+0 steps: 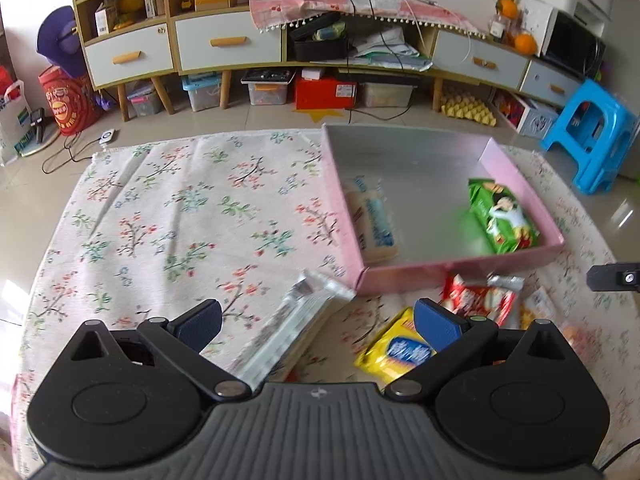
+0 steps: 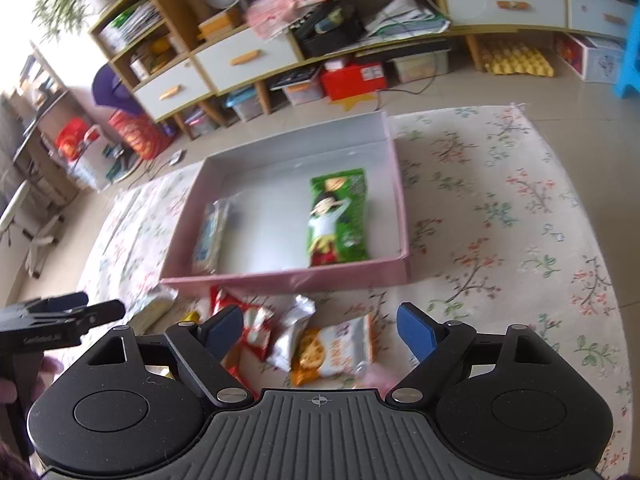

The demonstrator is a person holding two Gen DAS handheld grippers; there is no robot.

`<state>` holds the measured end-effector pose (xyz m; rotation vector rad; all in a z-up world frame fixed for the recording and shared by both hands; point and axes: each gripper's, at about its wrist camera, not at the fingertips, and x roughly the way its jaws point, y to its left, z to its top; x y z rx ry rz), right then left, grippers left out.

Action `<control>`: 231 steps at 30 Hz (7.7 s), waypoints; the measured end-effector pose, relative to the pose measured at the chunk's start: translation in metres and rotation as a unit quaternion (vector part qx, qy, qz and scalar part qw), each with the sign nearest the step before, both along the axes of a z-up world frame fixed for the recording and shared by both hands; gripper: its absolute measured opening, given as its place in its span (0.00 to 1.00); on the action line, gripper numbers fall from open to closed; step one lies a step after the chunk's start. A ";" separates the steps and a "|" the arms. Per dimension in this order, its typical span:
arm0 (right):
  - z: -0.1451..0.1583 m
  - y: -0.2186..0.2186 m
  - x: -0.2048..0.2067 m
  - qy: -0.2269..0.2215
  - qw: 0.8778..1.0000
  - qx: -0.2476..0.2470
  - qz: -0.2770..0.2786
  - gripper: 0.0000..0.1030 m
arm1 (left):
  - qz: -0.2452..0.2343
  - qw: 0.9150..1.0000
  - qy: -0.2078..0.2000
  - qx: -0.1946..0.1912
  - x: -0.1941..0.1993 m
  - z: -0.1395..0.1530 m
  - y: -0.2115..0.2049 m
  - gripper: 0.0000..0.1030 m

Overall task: Organize snacks
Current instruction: 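Move the left tool to the silver bar while the right tool moves to the yellow cracker packet, then grasp the silver-wrapped bar with the left tool while the right tool grasps the yellow cracker packet, then lower the silver bar into the pink box with the left tool while the right tool releases the yellow packet, then withdraw from the box and grasp the gold wafer bar with the left tool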

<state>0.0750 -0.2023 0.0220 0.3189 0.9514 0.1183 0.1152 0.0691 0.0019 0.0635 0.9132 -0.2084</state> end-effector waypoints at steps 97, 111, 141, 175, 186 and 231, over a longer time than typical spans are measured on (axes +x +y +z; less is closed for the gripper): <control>-0.006 0.112 0.011 -0.096 0.982 -0.013 0.164 0.48 | 0.001 0.996 -0.004 -0.086 0.011 0.007 0.043 0.27; 0.003 0.037 0.031 -0.109 0.993 0.031 0.041 0.48 | -0.006 0.992 -0.015 -0.128 0.025 0.014 0.010 0.27; -0.028 -0.005 0.094 -0.101 0.990 0.086 -0.057 0.48 | 0.038 0.991 -0.022 -0.129 0.069 -0.021 -0.079 0.27; -0.018 -0.004 0.097 -0.099 0.990 0.081 -0.062 0.71 | 0.012 0.996 -0.026 -0.085 0.060 -0.011 -0.085 0.79; 0.007 -0.001 0.063 -0.104 0.993 0.035 -0.037 0.80 | -0.010 0.997 -0.038 -0.066 0.034 0.010 -0.063 0.98; -0.047 -0.002 -0.021 0.111 0.992 -0.011 -0.065 0.89 | -0.005 0.994 0.108 -0.009 -0.031 -0.027 -0.026 0.95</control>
